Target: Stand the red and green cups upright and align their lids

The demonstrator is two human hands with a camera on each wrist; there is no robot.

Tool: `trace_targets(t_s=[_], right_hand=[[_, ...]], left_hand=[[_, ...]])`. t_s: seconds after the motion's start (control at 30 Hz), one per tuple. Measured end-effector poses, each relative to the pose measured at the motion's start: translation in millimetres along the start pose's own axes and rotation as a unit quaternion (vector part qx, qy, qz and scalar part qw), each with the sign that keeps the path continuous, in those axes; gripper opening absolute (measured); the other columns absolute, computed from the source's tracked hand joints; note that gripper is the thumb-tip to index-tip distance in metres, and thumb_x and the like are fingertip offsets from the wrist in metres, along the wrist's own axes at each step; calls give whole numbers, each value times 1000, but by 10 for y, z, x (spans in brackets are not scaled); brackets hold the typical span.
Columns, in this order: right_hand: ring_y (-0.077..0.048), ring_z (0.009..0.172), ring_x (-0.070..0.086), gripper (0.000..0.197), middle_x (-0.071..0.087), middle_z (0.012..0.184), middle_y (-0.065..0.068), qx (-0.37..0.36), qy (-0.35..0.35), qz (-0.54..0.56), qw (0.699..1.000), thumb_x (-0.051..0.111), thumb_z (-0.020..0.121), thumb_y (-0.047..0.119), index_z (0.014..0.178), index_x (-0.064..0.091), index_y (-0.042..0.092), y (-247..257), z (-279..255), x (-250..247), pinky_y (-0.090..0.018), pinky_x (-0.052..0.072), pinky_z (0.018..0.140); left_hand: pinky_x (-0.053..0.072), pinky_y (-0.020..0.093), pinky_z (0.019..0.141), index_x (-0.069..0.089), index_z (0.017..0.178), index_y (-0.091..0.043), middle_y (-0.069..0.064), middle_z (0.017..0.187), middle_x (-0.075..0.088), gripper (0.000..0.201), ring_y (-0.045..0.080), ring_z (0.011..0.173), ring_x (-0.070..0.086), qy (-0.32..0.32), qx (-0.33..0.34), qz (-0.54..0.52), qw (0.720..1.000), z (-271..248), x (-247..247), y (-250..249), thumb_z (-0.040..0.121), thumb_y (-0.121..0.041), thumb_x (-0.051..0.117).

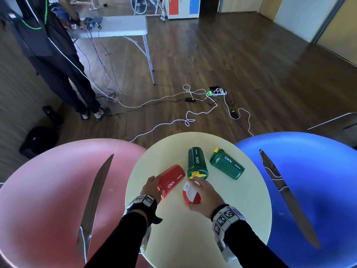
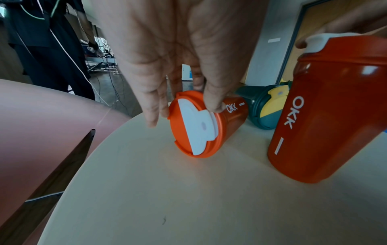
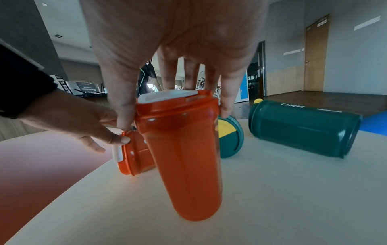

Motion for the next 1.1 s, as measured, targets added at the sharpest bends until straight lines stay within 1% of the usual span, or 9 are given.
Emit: trace_targets(t_s=[0.3, 0.57, 0.63, 0.73, 0.8, 0.9, 0.97, 1.03, 1.1], right_hand=[[-12, 142, 10, 82, 15, 153, 11, -25, -20, -10, 999, 61, 78, 42, 145, 15, 40, -10, -33, 70, -33, 41, 104], [-14, 142, 11, 83, 15, 153, 10, -25, -8, -12, 1000, 63, 79, 43, 146, 14, 37, -31, -8, 79, -36, 37, 108], [-13, 142, 12, 84, 15, 154, 10, -30, 4, -12, 999, 64, 78, 46, 146, 16, 37, -34, -3, 61, -36, 34, 110], [-11, 142, 16, 84, 14, 155, 9, -31, 21, 18, 999, 67, 75, 49, 144, 21, 38, -68, -5, 6, -31, 28, 112], [-11, 141, 18, 79, 15, 155, 9, -25, 31, 42, 998, 67, 76, 48, 143, 25, 38, -116, -3, -56, -29, 24, 112], [-11, 141, 18, 72, 17, 155, 8, -11, 29, 54, 998, 61, 81, 51, 143, 29, 35, -258, 35, -198, -31, 21, 114], [-10, 142, 16, 69, 17, 155, 8, 5, 13, 46, 999, 55, 85, 54, 144, 29, 32, -398, 94, -333, -33, 20, 115], [-11, 143, 13, 66, 16, 156, 6, 21, -1, 20, 1000, 53, 88, 49, 145, 28, 28, -551, 196, -476, -34, 18, 115], [-15, 144, 12, 65, 15, 157, 1, 40, -14, -18, 999, 56, 90, 37, 147, 25, 25, -709, 348, -620, -34, 16, 115]], left_hand=[[40, 37, 103, 28, 143, -22, 5, 147, 30, 62, 30, 125, 46, -9, 4, 6, 1000, -37, -30, -42, 88, -19, 56], [41, 40, 101, 29, 141, -18, 8, 141, 34, 64, 30, 126, 41, 4, 8, 61, 998, -17, -45, -107, 86, -34, 57], [40, 42, 101, 32, 138, -16, 8, 138, 37, 62, 29, 125, 42, -2, 11, 64, 998, 4, -50, -117, 84, -35, 57], [40, 39, 100, 32, 137, -11, 11, 136, 39, 62, 29, 122, 45, -12, 19, 33, 999, 45, -51, -129, 84, -31, 58], [37, 37, 104, 27, 142, -12, 12, 142, 37, 66, 29, 127, 41, -12, 24, 31, 999, 71, -41, -116, 86, -30, 57], [24, 36, 113, 18, 148, -18, 12, 152, 25, 70, 29, 139, 28, -2, 33, 53, 998, 96, -14, -76, 90, -32, 54], [23, 36, 114, 18, 148, -20, 12, 152, 25, 70, 29, 139, 27, -2, 36, 50, 998, 109, -8, -57, 90, -33, 55], [25, 36, 113, 19, 147, -21, 11, 152, 26, 70, 29, 138, 29, -4, 37, 46, 998, 113, -8, -50, 89, -33, 56], [25, 36, 113, 20, 147, -22, 10, 151, 27, 70, 29, 138, 30, -8, 32, 38, 999, 116, -2, -36, 88, -32, 57]])
Point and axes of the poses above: each hand's wrist, its own z-axis towards the middle knuckle, its own x-axis out of the palm, y = z × x, the point moved 6 cm from there along z, towards the middle knuckle
